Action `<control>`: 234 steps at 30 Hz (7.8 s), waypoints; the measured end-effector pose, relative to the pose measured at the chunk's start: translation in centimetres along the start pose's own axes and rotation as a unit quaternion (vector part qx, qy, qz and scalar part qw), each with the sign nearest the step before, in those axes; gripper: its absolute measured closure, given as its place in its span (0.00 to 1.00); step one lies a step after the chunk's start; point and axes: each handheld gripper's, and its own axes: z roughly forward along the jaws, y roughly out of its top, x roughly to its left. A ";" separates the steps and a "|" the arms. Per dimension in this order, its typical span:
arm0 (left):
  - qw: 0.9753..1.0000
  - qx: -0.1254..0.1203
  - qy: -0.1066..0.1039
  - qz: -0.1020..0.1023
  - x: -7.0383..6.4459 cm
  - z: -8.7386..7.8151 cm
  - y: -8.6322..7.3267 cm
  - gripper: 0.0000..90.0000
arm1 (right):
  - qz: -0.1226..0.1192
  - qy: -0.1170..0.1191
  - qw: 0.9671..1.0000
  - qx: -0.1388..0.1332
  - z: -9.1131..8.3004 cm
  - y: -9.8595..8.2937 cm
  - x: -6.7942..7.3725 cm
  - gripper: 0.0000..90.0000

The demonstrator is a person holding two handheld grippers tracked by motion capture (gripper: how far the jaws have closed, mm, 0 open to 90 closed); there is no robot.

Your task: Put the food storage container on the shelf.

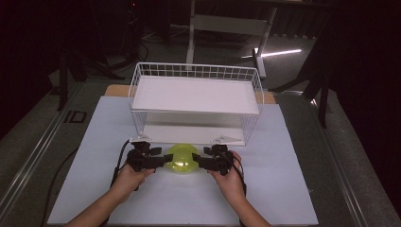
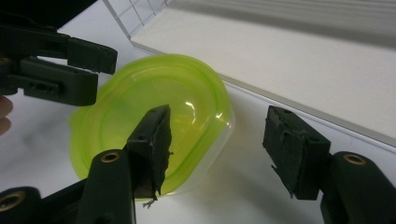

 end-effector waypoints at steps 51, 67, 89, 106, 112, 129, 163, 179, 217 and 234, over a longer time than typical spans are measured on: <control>1.000 0.000 -0.009 0.030 -3.9 -2.3 -1.0 0.91 | 0.015 0.010 1.000 0.000 -2.9 -0.9 2.1 0.88; 0.995 -0.068 -0.024 0.061 -3.4 -1.2 1.0 0.91 | 0.010 -0.014 0.999 -0.031 -4.1 1.8 1.1 0.89; 0.998 -0.052 0.007 0.042 -1.2 3.2 2.8 0.90 | 0.033 -0.054 0.998 -0.011 -0.9 2.6 -1.7 0.88; 0.998 -0.048 0.020 0.040 0.0 5.0 4.0 0.90 | 0.037 -0.070 0.997 -0.010 0.8 3.4 -3.3 0.88; 0.998 -0.047 0.015 0.031 -0.6 4.7 3.5 0.90 | 0.035 -0.072 0.997 -0.008 0.3 3.2 -2.9 0.88; 0.997 -0.067 0.013 0.040 -0.5 5.0 3.3 0.86 | 0.041 -0.073 0.996 -0.016 0.6 2.9 -3.1 0.85; 0.987 -0.158 0.027 0.026 0.0 3.7 2.8 0.60 | 0.031 -0.099 0.991 -0.086 0.7 3.4 -2.3 0.61; 0.990 -0.132 0.005 0.051 -0.8 -0.9 -1.0 0.58 | 0.009 -0.099 0.994 -0.046 -0.6 1.0 -0.9 0.59; 0.986 -0.151 0.010 0.071 -0.9 -2.7 -4.7 0.01 | -0.008 -0.100 0.995 0.013 4.5 0.5 -0.1 1.00; 0.988 -0.137 0.015 0.073 -0.6 -2.3 -4.8 0.01 | 0.016 -0.106 0.994 -0.007 6.4 2.1 -0.8 1.00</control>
